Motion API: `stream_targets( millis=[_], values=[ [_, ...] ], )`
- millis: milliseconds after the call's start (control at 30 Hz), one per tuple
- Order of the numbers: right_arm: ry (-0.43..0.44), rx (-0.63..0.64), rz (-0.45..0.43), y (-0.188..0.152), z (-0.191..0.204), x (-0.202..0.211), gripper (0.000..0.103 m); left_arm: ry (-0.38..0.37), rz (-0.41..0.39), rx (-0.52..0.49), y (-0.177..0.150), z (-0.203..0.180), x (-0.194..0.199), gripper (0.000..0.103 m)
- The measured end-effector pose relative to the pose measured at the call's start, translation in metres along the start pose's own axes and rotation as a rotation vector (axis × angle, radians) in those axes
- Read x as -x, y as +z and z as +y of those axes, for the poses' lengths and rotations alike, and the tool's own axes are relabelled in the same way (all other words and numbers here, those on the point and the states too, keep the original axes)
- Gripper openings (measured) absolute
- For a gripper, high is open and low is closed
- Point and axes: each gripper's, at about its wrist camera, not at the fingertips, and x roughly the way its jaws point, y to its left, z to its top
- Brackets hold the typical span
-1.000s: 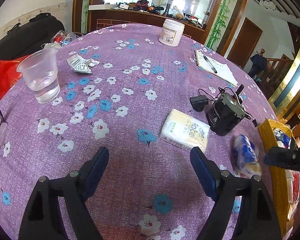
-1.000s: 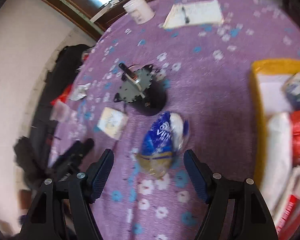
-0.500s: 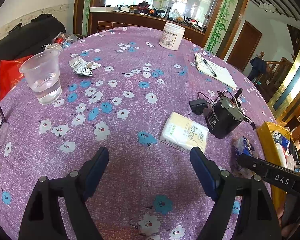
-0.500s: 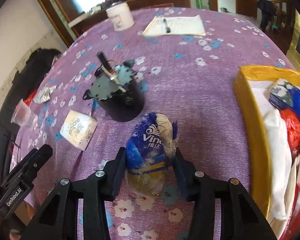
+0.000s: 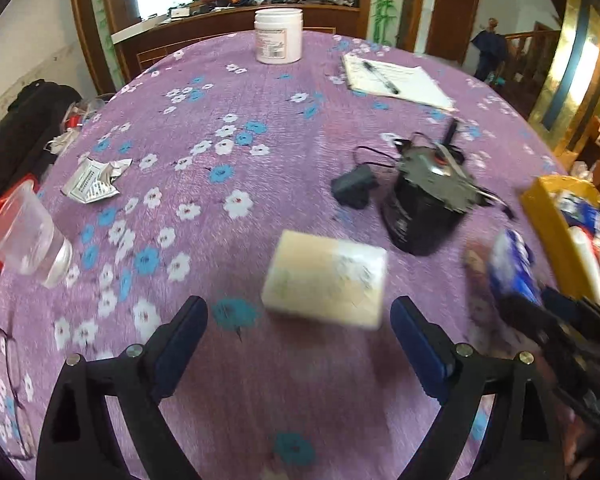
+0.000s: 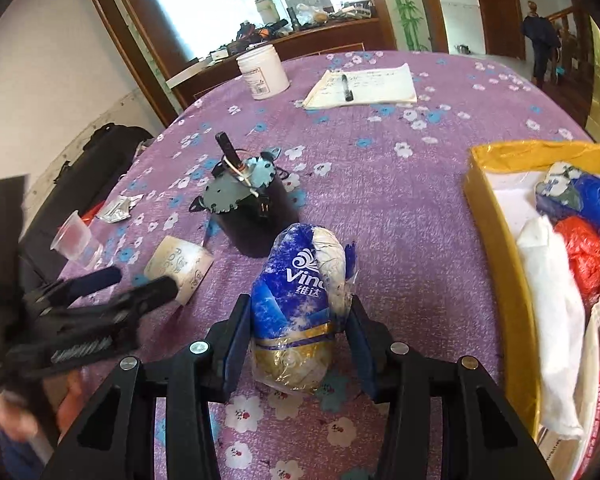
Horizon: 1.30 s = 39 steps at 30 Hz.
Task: Organize soft objects
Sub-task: 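Grasp the blue Vinda tissue roll with the right gripper while the left gripper grasps the white face pack, then carry the white face pack with the left gripper while the right gripper carries the Vinda roll to the tray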
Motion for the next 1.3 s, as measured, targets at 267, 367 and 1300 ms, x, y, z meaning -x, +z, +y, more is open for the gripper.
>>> stream_targets(
  millis=[267,367,1300],
  values=[
    [0.023,-0.005,0.011,-0.001,0.001,0.0,0.051,-0.03,-0.011,-0.024,0.0,-0.007,-0.015,0.064],
    [0.023,-0.006,0.006,-0.001,0.001,0.001,0.051,-0.008,-0.039,-0.047,-0.003,-0.012,-0.013,0.063],
    [0.02,-0.086,-0.118,-0.013,-0.015,0.079,0.051,-0.16,-0.179,-0.068,-0.027,-0.043,0.073,0.061]
  ],
)
